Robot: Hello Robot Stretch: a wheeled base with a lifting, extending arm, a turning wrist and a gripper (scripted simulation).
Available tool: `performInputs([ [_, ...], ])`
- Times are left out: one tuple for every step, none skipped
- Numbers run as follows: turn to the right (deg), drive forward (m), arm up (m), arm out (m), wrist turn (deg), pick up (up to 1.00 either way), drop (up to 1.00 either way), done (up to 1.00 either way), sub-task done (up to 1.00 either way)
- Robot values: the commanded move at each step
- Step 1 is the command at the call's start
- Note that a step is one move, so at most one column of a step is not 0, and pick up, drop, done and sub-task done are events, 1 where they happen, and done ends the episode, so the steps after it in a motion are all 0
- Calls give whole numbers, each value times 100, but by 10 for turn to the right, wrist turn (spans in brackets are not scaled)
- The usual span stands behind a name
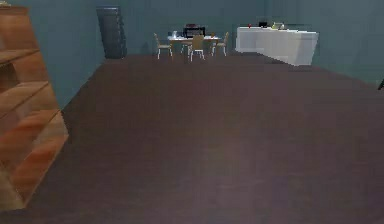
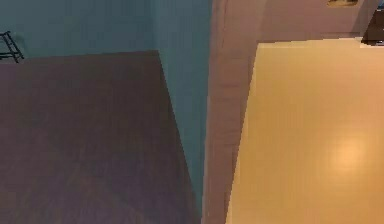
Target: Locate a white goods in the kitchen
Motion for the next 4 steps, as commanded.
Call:
performInputs([
  [-150,0,0,0,0,0,0,0,0],
  [0,100,0,0,0,0,0,0,0],
  [0,100,0,0,0,0,0,0,0],
  [0,100,0,0,0,0,0,0,0],
])
